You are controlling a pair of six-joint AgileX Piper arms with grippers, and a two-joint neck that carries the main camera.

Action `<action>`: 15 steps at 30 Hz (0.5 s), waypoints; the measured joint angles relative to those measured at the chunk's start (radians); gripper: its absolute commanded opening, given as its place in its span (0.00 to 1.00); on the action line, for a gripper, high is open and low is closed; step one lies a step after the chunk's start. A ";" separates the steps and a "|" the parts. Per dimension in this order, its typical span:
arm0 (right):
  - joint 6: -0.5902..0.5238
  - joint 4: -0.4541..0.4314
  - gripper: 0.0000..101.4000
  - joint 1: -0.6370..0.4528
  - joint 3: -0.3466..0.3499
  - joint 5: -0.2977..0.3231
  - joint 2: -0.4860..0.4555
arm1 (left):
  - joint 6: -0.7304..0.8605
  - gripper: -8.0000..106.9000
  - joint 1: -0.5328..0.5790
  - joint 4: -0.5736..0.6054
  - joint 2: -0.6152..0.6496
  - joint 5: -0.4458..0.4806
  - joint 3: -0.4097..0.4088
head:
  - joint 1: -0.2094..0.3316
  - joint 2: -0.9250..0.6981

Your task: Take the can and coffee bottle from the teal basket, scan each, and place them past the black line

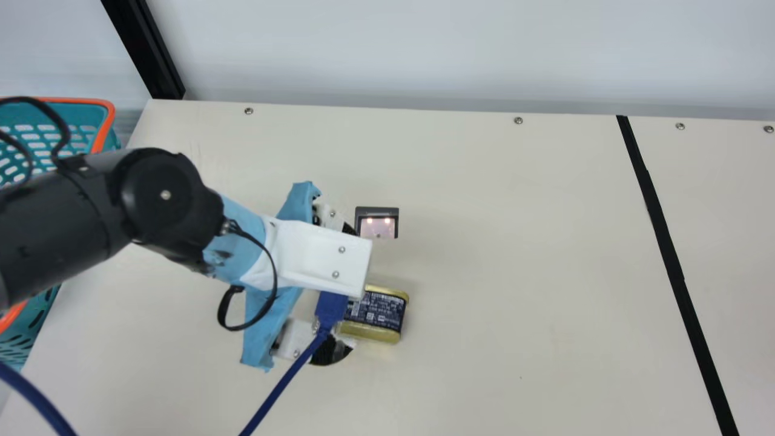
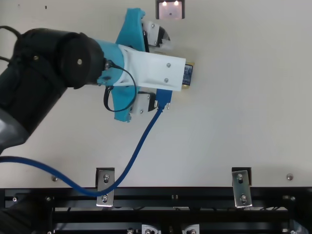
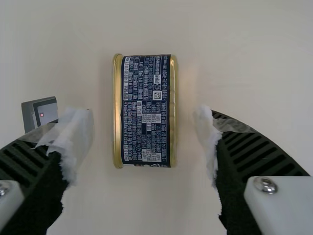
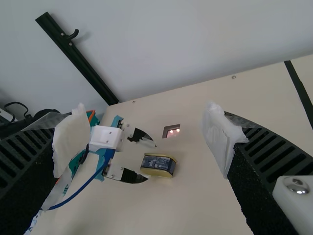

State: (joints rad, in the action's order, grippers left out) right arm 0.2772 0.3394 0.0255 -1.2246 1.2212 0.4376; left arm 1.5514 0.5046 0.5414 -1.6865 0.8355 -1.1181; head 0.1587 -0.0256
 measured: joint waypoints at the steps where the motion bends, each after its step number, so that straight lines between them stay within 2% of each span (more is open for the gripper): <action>1: 0.000 0.000 1.00 0.000 0.000 0.000 0.000 | 0.007 0.85 -0.006 0.013 0.010 0.007 0.002 | 0.000 0.000; 9: -0.003 0.004 1.00 -0.004 0.001 0.002 0.000 | 0.117 0.85 -0.114 0.164 0.134 0.029 0.061 | 0.000 0.000; 15: -0.016 -0.022 1.00 0.029 0.021 -0.037 0.046 | 0.210 0.85 -0.206 0.312 0.229 -0.045 0.108 | 0.000 0.000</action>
State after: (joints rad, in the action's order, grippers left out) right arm 0.2614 0.3171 0.0546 -1.2038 1.1837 0.4835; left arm 1.7609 0.2986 0.8538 -1.4574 0.7908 -1.0104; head 0.1587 -0.0256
